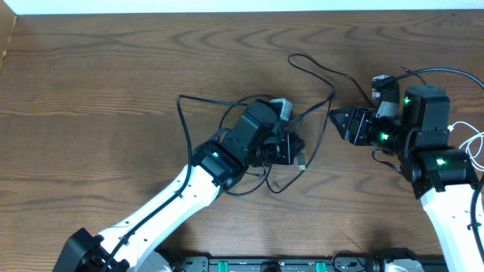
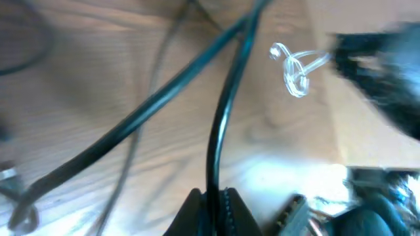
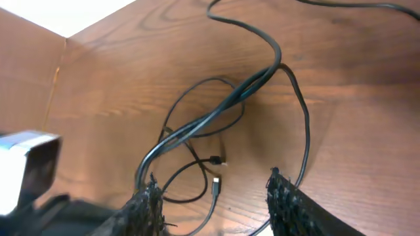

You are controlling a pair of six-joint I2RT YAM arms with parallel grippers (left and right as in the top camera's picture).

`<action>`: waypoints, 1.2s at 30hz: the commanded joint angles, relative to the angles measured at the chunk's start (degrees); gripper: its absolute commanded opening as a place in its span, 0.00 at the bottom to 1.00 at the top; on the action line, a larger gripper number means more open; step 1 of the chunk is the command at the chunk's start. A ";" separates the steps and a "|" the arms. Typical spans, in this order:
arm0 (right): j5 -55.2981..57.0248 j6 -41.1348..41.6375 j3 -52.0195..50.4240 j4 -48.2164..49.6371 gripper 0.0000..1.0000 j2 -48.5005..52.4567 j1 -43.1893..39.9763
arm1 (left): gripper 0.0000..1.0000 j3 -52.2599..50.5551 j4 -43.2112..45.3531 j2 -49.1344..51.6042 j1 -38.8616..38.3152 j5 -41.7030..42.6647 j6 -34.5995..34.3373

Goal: Untangle cables

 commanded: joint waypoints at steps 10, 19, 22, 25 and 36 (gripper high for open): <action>2.58 5.53 0.42 -0.11 0.48 0.79 0.31 | 0.08 0.63 3.56 -0.63 4.83 19.67 0.52; -1.97 15.34 0.35 -1.01 0.47 1.92 0.42 | 0.08 0.63 14.95 -0.63 6.95 34.01 -2.38; -3.72 16.72 0.35 -0.76 0.49 2.62 1.33 | 0.08 0.63 15.58 -0.63 6.95 34.34 -2.49; -4.59 18.34 0.35 -0.52 0.51 2.67 2.03 | 0.08 0.63 15.39 -0.63 6.95 34.29 -2.49; -5.22 24.09 0.35 1.88 0.59 4.02 2.67 | 0.08 0.63 15.41 -0.63 6.95 34.51 -2.69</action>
